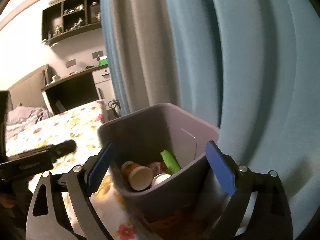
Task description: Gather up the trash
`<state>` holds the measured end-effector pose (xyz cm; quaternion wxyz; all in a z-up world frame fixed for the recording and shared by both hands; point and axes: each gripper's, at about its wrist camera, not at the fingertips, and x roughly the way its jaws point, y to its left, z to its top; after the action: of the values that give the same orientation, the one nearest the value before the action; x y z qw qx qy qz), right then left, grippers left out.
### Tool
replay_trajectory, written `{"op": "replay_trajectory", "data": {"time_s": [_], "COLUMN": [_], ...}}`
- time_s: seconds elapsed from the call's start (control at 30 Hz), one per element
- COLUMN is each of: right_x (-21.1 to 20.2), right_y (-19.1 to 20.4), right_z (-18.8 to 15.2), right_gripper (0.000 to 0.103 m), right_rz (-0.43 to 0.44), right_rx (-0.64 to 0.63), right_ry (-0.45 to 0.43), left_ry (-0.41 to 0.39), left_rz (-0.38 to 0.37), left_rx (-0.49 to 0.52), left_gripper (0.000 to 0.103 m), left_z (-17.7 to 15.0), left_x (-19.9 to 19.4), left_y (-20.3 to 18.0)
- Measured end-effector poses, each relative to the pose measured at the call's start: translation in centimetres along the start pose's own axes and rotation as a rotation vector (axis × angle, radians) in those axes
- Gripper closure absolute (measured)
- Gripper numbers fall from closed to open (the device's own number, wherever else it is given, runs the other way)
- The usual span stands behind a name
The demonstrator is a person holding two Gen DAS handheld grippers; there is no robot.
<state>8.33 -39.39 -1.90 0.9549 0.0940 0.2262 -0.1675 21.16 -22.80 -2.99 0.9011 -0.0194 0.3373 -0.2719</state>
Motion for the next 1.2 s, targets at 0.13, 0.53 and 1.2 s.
{"op": "replay_trajectory", "data": {"time_s": [0.13,0.53,1.2], "right_x": [-1.6,-8.3,-15.7], "right_y": [2.4,8.0,12.9], "right_z": [-0.5,-2.1,-4.8], "right_gripper": [0.006,0.006,0.006], "right_rz": [0.024,0.080,0.132], "right_rx": [-0.050,-0.114,-0.177], "right_ry": [-0.026,-0.084,-0.126], "left_ry": [-0.098,-0.202,-0.265], "left_rz": [0.155,0.343,0.408], "left_rx": [0.009,-0.038,-0.125], "left_gripper": [0.006,0.006,0.006], "left_z": [-1.0,-5.7,-11.1], "left_x": [-5.0,-16.1,-24.2], "left_y": [1.5,5.0,8.4]}}
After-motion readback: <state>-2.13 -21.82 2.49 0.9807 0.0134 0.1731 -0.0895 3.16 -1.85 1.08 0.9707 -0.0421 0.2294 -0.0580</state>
